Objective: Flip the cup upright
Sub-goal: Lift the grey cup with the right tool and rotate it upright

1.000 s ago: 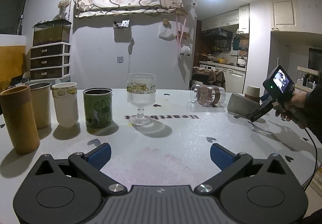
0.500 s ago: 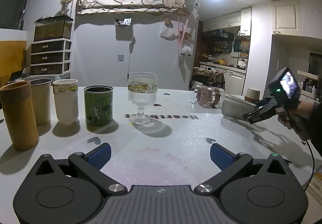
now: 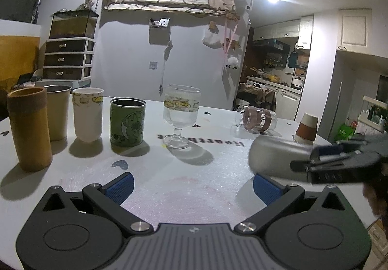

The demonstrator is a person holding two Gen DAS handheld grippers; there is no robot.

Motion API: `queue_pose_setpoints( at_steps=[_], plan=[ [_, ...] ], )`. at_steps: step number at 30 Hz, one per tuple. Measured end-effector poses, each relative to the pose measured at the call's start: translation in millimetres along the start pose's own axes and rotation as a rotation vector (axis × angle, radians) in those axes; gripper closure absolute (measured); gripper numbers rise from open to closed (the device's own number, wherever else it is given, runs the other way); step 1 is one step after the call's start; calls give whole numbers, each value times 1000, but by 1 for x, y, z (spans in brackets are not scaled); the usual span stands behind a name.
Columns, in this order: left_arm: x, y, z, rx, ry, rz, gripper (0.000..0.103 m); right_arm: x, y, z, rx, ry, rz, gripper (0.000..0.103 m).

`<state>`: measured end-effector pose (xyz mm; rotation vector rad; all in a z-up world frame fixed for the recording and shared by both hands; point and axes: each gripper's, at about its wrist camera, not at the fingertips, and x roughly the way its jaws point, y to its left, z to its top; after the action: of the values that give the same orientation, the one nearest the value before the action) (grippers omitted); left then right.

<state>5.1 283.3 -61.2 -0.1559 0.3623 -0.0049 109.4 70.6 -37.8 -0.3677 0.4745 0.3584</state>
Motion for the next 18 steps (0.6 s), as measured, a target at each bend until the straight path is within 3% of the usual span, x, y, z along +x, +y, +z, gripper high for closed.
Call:
queue_pose_setpoints(
  at_steps=[6, 18],
  plan=[
    [0, 11, 3, -61, 6, -3, 0, -23, 33, -10, 128, 42, 117, 40],
    [13, 25, 3, -181, 106, -54, 5, -20, 65, -22, 235, 81, 210, 39]
  ],
)
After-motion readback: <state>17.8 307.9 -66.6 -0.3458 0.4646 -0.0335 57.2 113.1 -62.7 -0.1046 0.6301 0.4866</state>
